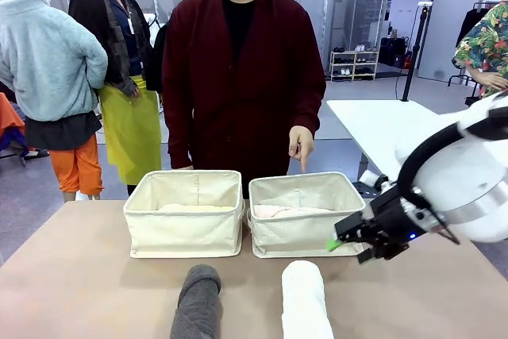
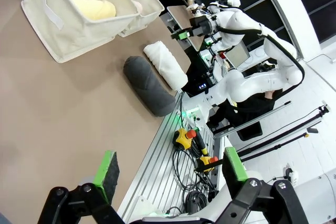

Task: Divide the towels into two baskets.
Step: Pick up one hotel-folded towel from the bottom of the table and place it in the Fabric basket indicated by the person.

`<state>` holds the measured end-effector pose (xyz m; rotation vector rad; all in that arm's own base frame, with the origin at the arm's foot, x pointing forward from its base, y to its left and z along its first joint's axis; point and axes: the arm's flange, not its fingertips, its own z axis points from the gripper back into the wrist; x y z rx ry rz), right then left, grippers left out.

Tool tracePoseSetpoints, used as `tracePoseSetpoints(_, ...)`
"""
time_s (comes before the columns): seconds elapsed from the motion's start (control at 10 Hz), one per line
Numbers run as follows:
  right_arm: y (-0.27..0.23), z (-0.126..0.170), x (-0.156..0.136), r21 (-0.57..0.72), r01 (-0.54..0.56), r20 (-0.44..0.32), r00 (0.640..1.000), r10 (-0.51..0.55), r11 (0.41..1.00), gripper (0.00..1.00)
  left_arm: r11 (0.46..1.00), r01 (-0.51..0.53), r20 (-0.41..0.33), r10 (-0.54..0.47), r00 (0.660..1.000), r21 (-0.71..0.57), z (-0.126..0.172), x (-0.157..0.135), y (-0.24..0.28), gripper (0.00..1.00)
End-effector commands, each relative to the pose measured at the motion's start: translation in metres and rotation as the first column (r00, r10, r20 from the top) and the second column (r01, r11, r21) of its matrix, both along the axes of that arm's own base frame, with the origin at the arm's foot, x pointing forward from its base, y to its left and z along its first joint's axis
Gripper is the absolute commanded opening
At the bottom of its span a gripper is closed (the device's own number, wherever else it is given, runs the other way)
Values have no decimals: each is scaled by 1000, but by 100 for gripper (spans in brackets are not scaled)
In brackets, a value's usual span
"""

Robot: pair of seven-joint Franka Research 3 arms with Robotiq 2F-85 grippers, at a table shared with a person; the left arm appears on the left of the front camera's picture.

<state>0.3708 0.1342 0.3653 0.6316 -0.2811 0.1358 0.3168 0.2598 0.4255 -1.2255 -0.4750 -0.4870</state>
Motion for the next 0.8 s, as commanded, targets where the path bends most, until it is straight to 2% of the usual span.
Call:
tracePoseSetpoints(0.0,24,-20,-18,-33,17,-18,1000,-18,999,100,1000,7,5,-7,1000,-2,2,-7,-2,100)
tracePoseSetpoints(0.4,53,-22,-34,-13,-38,-43,998,37,999,100,1000,7,5,-7,1000,-2,2,-7,-2,100)
tracePoseSetpoints(0.6,67,-35,-35,-52,-40,-67,997,37,998,100,1000,7,5,-7,1000,-2,2,-7,-2,100)
tracePoseSetpoints(0.7,73,-39,-31,-47,-20,-52,998,18,999,100,1000,7,5,-7,1000,-2,2,-7,-2,100)
